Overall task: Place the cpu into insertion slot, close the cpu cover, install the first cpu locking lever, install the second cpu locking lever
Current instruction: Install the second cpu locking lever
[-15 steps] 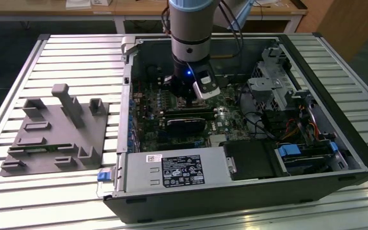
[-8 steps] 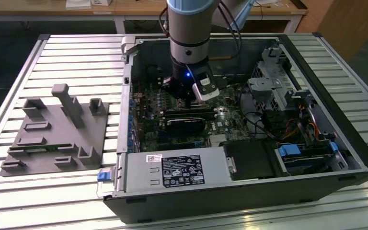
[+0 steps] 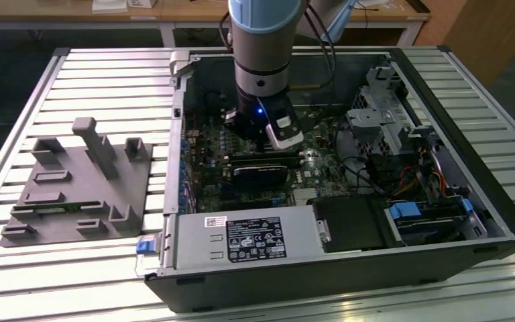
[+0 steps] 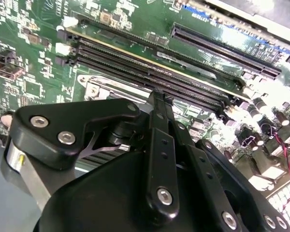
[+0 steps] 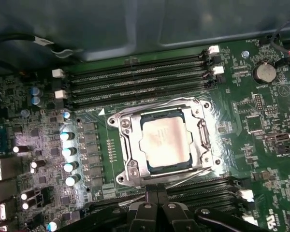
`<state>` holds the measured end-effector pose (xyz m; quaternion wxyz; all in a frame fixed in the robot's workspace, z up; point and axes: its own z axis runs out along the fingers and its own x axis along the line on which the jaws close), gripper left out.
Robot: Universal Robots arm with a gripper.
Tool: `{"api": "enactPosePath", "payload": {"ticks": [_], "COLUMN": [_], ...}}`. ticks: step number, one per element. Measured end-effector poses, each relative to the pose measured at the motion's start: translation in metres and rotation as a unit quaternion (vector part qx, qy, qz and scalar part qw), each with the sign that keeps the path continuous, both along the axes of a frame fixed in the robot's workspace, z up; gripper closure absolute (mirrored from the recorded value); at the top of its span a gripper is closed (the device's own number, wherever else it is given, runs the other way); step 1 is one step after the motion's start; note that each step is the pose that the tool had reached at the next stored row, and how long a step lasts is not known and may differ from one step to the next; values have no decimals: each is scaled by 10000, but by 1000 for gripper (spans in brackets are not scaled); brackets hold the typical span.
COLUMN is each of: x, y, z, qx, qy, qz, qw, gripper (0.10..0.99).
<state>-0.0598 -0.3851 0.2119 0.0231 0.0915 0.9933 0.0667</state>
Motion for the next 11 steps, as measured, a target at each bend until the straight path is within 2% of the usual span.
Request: {"api": "enactPosePath", "payload": {"ticks": [5, 8, 11], "x": [-46, -55, -76], "y": [-51, -98, -119], "z": [-31, -52, -74], "qx": [213, 259, 311], "qy": [0, 0, 0], "qz": [7, 10, 11], "qw": [9998, 9997, 9995], "gripper": [980, 980, 980]}}
